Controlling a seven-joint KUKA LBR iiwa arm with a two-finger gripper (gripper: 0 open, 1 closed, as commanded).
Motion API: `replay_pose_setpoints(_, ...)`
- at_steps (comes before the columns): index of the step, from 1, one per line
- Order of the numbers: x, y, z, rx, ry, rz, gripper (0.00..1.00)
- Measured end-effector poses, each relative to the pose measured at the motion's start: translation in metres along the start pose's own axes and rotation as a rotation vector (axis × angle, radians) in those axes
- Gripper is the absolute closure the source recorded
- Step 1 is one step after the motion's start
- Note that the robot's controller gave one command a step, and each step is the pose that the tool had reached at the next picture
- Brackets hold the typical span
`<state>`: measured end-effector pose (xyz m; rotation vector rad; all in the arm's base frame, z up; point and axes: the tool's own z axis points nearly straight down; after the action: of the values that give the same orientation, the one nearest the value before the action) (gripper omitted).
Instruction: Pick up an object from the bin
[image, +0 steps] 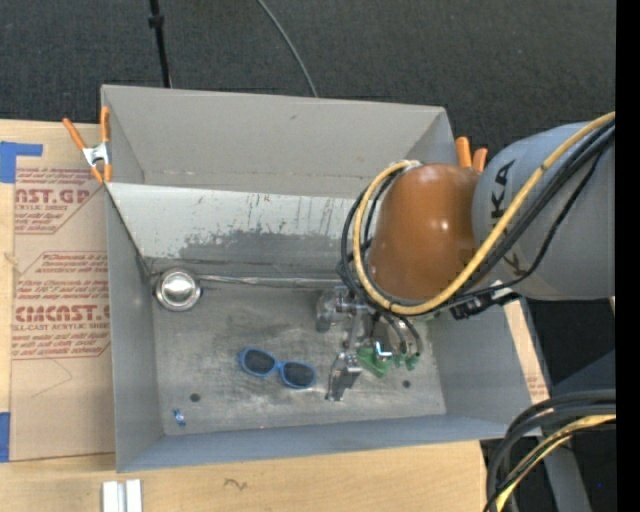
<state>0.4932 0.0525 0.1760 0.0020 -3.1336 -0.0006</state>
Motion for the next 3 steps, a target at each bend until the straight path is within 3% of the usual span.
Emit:
replay_pose_setpoints(1,0.009,0.062,0.105,-0.002,-0.014,0.235,0.00)
replay_pose_setpoints(2,0.013,0.052,0.075,-0.001,-0.009,0.256,0.00)
replay_pose_setpoints(3,0.012,0.059,0.062,-0.002,-0.008,0.327,0.00)
